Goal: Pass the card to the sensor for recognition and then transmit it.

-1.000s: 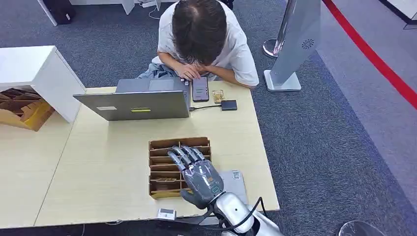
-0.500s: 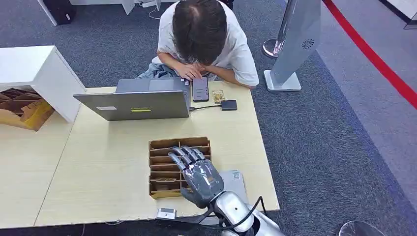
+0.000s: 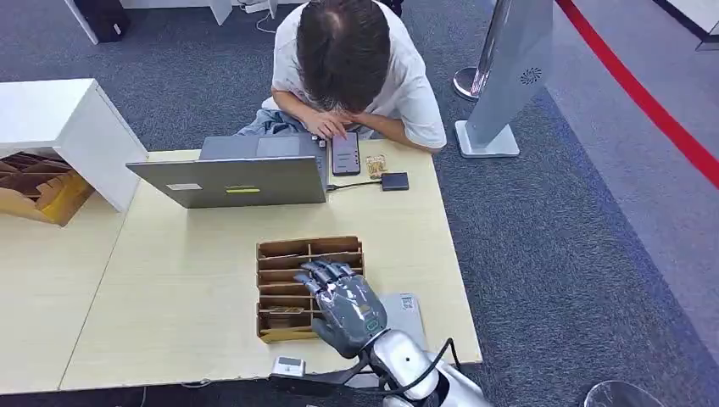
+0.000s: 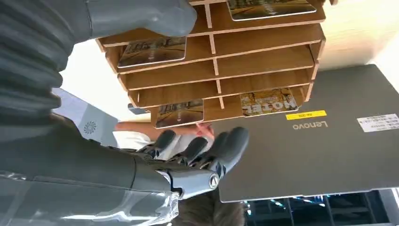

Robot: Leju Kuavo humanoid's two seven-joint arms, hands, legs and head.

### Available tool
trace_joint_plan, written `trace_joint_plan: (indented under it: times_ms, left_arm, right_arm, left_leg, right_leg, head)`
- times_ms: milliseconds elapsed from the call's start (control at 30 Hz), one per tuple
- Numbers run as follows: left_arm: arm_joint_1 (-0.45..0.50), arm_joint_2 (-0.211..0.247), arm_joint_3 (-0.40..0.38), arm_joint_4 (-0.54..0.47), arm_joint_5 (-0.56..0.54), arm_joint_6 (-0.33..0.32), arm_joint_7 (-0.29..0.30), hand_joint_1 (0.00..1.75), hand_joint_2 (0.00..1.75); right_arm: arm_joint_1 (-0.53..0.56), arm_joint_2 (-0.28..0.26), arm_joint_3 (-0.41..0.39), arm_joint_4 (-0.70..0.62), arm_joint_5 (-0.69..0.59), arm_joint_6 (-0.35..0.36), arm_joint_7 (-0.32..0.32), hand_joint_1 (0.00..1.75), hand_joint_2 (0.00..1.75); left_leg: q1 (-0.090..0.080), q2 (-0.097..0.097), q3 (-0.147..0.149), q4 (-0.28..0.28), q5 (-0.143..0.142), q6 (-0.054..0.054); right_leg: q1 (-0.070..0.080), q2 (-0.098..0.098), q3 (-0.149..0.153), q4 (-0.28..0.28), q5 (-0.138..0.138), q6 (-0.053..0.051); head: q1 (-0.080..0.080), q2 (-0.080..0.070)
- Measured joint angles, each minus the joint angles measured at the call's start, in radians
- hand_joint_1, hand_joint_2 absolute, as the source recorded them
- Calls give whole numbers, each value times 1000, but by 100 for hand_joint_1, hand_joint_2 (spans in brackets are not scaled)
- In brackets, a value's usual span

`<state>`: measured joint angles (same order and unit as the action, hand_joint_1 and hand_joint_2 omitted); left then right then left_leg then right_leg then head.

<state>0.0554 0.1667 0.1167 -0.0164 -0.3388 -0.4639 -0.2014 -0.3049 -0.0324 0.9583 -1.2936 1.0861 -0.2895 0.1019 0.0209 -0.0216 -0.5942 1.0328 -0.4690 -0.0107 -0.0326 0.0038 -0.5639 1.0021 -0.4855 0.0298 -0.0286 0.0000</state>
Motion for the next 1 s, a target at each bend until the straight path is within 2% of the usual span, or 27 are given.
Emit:
trace_joint_plan:
  times_ms: [1000]
  left_arm:
    - [0,5,29,0,-22,-3,0,0,0]
  right_arm:
    - [-2,-4,0,5,-3,3,8,47,175]
  left_leg:
    - [0,0,0,0,0,0]
  right_leg:
    - [0,0,0,0,0,0]
  head:
    - [0,0]
